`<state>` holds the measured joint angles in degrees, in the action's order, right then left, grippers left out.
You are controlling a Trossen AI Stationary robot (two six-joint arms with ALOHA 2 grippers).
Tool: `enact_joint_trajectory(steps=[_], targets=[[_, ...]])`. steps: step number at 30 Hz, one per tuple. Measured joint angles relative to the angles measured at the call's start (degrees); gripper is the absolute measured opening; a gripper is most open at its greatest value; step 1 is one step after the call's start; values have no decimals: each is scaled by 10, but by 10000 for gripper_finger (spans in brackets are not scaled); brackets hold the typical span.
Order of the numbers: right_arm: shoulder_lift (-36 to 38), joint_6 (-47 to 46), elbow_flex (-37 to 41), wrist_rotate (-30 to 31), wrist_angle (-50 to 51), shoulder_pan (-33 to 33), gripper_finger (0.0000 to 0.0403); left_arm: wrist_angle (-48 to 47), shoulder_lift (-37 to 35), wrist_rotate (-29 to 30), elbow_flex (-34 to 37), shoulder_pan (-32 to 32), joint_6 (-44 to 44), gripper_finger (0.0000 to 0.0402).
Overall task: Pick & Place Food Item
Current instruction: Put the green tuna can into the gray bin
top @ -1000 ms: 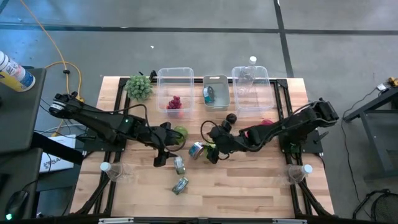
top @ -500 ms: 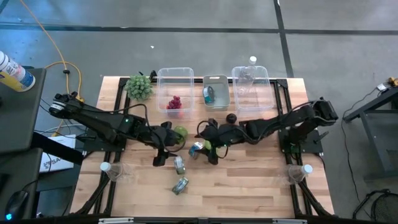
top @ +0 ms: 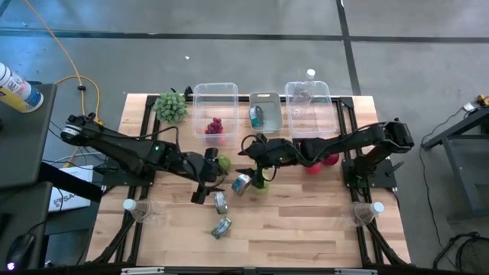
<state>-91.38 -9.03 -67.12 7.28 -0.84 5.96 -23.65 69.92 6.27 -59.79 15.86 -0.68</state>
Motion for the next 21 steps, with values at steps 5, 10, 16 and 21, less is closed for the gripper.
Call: enact_joint_trajectory(steps=[5, 10, 16, 21], targets=[[0, 20, 0, 0, -6, -14, 279, 17, 20, 1, 0, -4, -36, 251], [0, 90, 0, 0, -40, -26, 279, 32, 30, 22, 0, -27, -35, 251], [1, 151, 0, 0, -86, -40, 279, 36, 30, 26, 0, -75, -40, 251], [1, 182, 0, 0, -129, -43, 279, 36, 30, 26, 0, -124, -38, 251]])
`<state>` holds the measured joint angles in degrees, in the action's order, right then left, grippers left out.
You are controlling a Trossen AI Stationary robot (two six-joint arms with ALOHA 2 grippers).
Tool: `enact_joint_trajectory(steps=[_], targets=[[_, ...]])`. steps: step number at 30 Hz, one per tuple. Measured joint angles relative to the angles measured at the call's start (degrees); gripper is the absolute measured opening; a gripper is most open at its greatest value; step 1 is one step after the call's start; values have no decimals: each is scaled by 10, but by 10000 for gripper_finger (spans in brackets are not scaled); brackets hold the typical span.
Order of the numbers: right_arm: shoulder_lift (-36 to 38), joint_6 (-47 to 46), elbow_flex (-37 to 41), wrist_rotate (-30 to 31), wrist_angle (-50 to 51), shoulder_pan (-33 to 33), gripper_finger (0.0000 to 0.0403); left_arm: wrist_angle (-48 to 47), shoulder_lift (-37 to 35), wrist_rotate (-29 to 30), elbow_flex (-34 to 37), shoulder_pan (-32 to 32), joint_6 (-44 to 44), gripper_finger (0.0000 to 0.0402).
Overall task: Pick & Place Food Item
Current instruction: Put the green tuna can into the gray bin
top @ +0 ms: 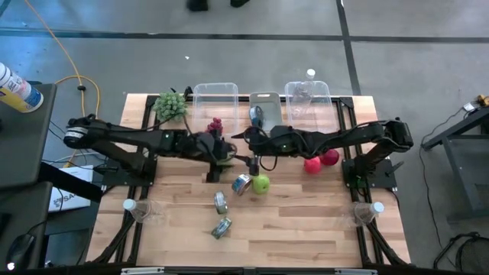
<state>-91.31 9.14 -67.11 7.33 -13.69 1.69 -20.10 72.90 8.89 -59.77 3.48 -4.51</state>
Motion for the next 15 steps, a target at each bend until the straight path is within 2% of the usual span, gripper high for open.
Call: enact_joint_trajectory(steps=[5, 8, 12, 15], targets=[[0, 47, 0, -5, -42, 0, 279, 0, 0, -2, 0, -41, 0, 251], [0, 72, 0, -33, -54, -3, 279, -2, 0, -2, 0, -58, 0, 251], [0, 77, 0, -72, -57, -10, 279, -3, 0, -4, 0, -70, 0, 251], [0, 78, 0, -74, -58, -15, 279, -4, 0, -4, 0, -72, -11, 251]])
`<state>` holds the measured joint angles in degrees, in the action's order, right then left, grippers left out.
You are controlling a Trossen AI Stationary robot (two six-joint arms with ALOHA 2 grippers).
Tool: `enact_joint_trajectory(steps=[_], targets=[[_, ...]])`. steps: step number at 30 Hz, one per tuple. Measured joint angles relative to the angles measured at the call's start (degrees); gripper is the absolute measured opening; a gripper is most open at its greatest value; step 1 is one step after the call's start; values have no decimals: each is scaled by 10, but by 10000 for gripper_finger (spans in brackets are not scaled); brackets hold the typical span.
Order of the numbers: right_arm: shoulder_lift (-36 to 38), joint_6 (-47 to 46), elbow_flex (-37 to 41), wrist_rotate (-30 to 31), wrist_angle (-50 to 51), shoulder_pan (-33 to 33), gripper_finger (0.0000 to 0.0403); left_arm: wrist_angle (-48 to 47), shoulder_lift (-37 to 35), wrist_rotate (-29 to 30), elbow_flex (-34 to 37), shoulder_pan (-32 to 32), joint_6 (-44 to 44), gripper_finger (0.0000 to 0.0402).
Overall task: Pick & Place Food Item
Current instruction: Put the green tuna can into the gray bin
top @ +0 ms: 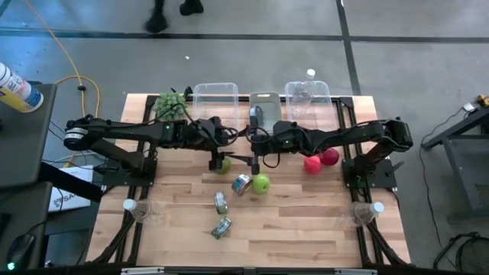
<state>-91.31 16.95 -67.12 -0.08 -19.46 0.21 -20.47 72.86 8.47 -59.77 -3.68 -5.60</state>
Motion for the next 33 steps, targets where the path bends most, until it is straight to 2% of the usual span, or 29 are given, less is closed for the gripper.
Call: enact_joint_trajectory(steps=[10, 14, 19, 26, 33], targets=[[0, -5, 0, 1, 20, -12, 279, -16, 7, 0, -1, -2, -21, 251], [-12, -18, 0, 3, 30, -11, 279, -54, 16, 0, -1, -3, 26, 251], [-16, -129, 0, 27, 95, 2, 279, -138, 16, 2, -1, 15, 100, 251], [-18, -251, 0, 61, 211, 41, 279, -219, 15, 8, 6, 74, 181, 251], [-18, -335, 0, 62, 236, 94, 279, -262, 15, 8, 19, 131, 226, 251]])
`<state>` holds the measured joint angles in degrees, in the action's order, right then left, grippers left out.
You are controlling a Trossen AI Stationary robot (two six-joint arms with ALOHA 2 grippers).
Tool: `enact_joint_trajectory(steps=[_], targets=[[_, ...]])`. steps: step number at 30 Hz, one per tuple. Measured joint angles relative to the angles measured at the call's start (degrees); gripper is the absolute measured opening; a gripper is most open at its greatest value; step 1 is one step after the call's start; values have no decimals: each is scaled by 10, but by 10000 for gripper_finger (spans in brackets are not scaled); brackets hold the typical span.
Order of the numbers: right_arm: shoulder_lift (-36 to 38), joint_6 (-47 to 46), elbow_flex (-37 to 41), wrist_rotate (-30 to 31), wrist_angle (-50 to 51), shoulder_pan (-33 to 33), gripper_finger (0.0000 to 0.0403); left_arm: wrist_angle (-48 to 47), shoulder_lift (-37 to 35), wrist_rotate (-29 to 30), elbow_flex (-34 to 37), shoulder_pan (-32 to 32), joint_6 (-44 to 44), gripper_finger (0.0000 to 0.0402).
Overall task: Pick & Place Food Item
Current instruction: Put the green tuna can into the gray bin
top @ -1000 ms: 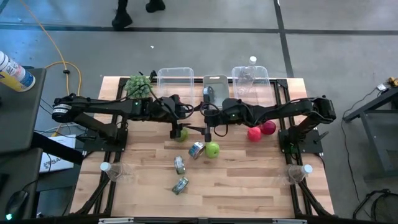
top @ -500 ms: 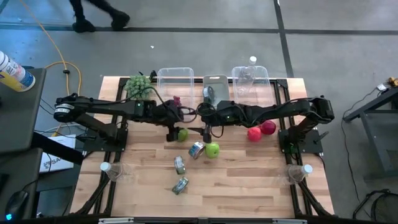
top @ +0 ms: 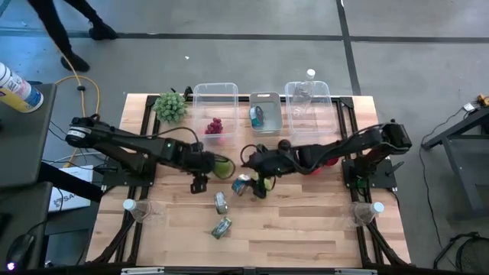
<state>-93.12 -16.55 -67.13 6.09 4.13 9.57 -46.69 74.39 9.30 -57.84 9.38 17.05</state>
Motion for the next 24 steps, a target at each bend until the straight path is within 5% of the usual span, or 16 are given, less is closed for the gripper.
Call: enact_joint_trajectory(steps=[4, 16, 24], targets=[[0, -7, 0, 26, 18, 33, 279, -20, 0, 1, 0, 34, 29, 251], [-2, -203, 0, 228, 251, 125, 279, 34, 0, 91, 0, 111, 57, 251], [-2, -197, 0, 238, 182, 142, 279, 53, 0, 83, 0, 135, 87, 251]])
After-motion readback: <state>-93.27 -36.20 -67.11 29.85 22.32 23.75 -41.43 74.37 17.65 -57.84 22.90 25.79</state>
